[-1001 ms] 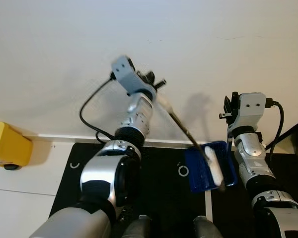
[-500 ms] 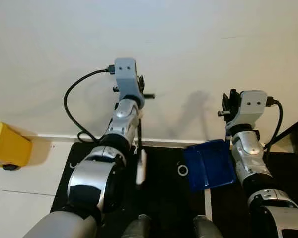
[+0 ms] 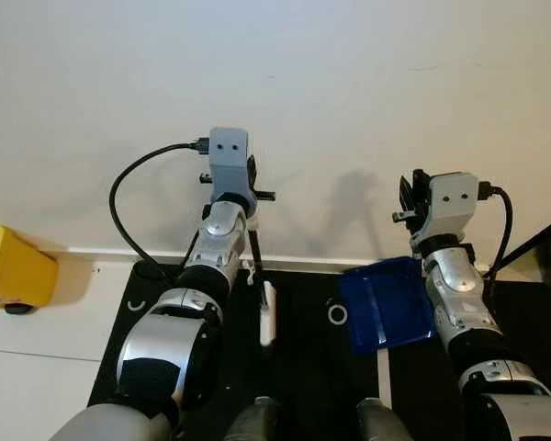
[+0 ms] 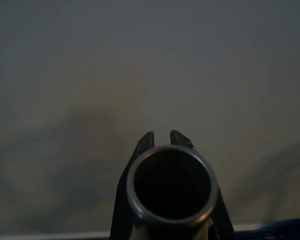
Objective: Sweep floor
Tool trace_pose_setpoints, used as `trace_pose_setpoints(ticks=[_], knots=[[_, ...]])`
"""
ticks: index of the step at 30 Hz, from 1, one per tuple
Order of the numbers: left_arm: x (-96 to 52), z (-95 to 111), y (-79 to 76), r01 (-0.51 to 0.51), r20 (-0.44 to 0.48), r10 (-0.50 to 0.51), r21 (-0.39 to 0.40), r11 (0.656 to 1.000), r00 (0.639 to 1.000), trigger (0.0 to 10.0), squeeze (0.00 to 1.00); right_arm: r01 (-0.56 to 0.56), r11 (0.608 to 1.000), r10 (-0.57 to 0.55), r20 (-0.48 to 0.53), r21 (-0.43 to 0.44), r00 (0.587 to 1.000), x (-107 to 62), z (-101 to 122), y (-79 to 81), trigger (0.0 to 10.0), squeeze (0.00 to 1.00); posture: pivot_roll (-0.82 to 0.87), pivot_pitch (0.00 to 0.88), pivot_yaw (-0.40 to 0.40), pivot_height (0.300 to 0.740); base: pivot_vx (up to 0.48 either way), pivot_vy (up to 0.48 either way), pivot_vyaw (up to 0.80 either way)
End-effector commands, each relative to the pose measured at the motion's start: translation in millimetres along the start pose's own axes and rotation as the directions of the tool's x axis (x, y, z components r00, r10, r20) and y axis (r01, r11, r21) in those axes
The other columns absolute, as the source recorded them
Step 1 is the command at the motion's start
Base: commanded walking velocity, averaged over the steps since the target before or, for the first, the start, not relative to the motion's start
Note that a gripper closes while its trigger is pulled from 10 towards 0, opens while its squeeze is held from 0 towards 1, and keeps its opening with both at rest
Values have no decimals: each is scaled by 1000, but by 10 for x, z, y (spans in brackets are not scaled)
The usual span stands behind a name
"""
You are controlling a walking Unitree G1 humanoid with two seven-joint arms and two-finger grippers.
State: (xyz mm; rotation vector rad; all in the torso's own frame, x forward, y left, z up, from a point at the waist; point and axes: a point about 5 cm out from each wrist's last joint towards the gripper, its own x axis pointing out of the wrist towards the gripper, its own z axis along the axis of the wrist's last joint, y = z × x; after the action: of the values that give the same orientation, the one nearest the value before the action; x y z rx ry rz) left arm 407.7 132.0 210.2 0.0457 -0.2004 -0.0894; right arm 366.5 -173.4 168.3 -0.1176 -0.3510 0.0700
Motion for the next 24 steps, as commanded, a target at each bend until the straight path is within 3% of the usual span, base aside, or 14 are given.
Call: trace_pose_setpoints(ticks=[1,12,24], knots=[[-14,68,130,-13,45,11,32,999,999,10000,0,-5,997,12,-82,75,997,-116,-182,74,10000,0,21,367,143,740,0,0,0],[-86,26,203,-20,44,19,24,1000,999,10000,0,12,992,-6,-47,127,999,-58,-88,66,10000,0,30,355,139,740,0,0,0],[-101,36,141,-3,43,3,15,1000,999,10000,0,24,999,-25,38,31,999,-74,107,-143,10000,0,15,347,143,740,0,0,0]])
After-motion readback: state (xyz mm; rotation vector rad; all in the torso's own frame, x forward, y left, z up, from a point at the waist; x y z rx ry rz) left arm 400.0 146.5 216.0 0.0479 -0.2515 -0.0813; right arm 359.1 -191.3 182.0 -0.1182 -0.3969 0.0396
